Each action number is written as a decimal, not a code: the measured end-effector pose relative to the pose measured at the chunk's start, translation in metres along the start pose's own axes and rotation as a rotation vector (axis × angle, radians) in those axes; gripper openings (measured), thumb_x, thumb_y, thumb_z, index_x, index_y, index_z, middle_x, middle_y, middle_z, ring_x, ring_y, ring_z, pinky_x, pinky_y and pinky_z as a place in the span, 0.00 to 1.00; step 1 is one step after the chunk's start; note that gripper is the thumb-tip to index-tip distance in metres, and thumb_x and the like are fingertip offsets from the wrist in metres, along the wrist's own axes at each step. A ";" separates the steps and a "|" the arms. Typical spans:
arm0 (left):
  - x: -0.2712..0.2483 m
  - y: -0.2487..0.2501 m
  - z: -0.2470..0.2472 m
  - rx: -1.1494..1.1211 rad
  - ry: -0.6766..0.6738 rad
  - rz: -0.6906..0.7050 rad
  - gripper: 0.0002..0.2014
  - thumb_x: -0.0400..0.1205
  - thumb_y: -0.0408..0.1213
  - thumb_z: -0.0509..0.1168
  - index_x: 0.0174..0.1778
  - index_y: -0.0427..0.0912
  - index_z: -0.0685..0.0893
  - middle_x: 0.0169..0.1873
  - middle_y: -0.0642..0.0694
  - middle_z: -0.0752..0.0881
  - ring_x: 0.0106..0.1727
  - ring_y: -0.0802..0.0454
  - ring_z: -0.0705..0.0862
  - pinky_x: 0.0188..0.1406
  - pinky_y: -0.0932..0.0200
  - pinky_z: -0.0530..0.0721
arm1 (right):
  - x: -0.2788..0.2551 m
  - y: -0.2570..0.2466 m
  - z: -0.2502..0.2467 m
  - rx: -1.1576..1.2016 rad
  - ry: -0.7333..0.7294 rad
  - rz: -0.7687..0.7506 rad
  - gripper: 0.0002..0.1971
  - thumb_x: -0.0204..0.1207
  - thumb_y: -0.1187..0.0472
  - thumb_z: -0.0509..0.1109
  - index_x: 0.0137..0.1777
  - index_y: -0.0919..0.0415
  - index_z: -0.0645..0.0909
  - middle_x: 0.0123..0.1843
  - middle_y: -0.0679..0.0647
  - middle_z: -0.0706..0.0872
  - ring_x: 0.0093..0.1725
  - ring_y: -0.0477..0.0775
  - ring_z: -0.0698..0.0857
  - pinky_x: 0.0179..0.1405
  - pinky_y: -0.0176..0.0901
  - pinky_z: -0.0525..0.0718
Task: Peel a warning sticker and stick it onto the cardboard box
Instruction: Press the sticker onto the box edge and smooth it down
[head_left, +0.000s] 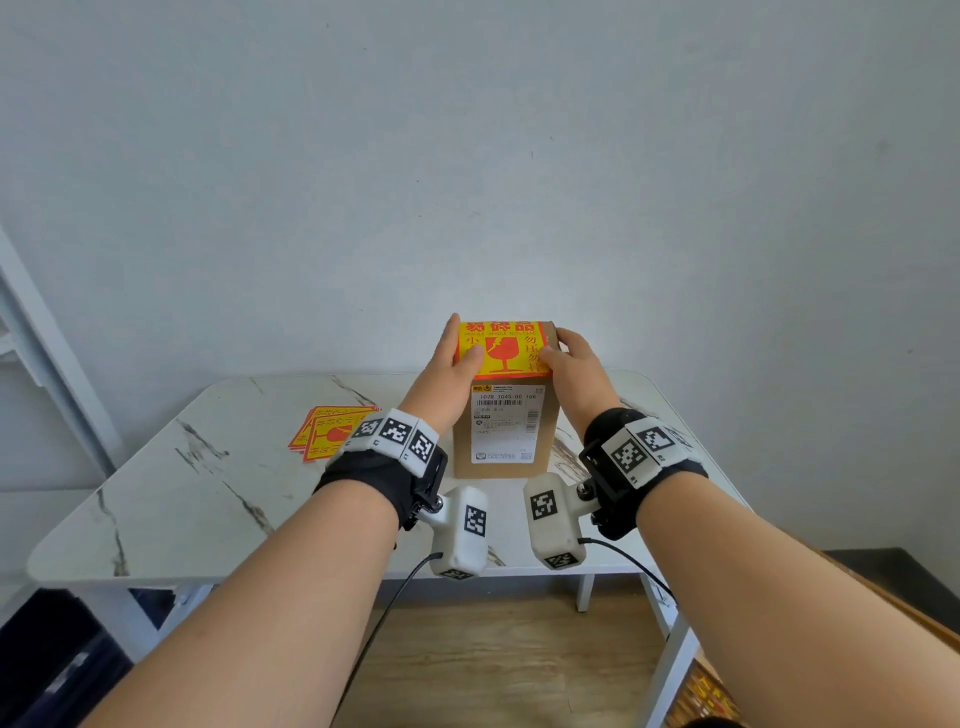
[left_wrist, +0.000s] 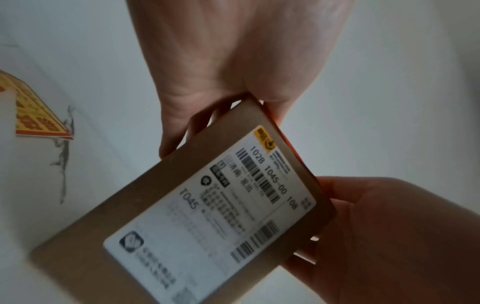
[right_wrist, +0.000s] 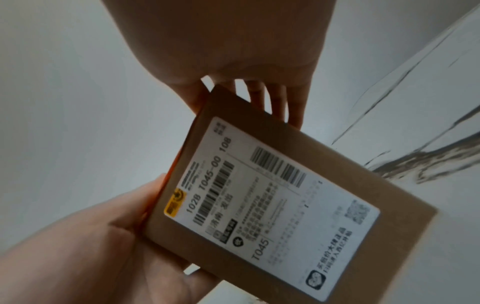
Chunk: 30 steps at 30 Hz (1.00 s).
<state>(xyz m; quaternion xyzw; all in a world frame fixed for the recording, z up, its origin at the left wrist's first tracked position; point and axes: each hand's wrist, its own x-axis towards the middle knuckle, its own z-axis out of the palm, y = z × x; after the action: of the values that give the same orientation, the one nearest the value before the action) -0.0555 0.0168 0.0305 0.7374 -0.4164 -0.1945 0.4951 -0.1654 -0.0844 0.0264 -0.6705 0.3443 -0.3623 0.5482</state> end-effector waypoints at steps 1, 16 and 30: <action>0.000 -0.002 -0.001 -0.063 0.020 -0.019 0.33 0.88 0.49 0.52 0.86 0.55 0.43 0.85 0.53 0.58 0.84 0.51 0.62 0.74 0.58 0.63 | -0.001 -0.001 0.000 0.036 -0.003 -0.005 0.23 0.81 0.64 0.59 0.76 0.55 0.70 0.66 0.60 0.81 0.54 0.55 0.85 0.56 0.49 0.83; -0.022 -0.032 -0.012 0.262 0.042 0.141 0.40 0.80 0.34 0.68 0.83 0.65 0.56 0.74 0.45 0.70 0.71 0.47 0.77 0.69 0.51 0.79 | -0.022 0.023 0.012 -0.420 -0.033 -0.275 0.31 0.80 0.65 0.52 0.76 0.31 0.69 0.77 0.49 0.67 0.53 0.48 0.78 0.57 0.50 0.85; -0.034 -0.050 0.002 0.333 0.112 0.096 0.25 0.76 0.39 0.72 0.70 0.56 0.79 0.68 0.50 0.72 0.58 0.56 0.76 0.51 0.67 0.73 | -0.026 0.049 0.015 -0.175 -0.034 -0.054 0.15 0.78 0.61 0.63 0.62 0.48 0.82 0.63 0.51 0.70 0.51 0.48 0.82 0.47 0.39 0.81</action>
<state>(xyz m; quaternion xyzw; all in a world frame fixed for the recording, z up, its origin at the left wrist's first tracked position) -0.0553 0.0510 -0.0192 0.7980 -0.4493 -0.0575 0.3975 -0.1687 -0.0631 -0.0269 -0.7310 0.3472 -0.3340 0.4832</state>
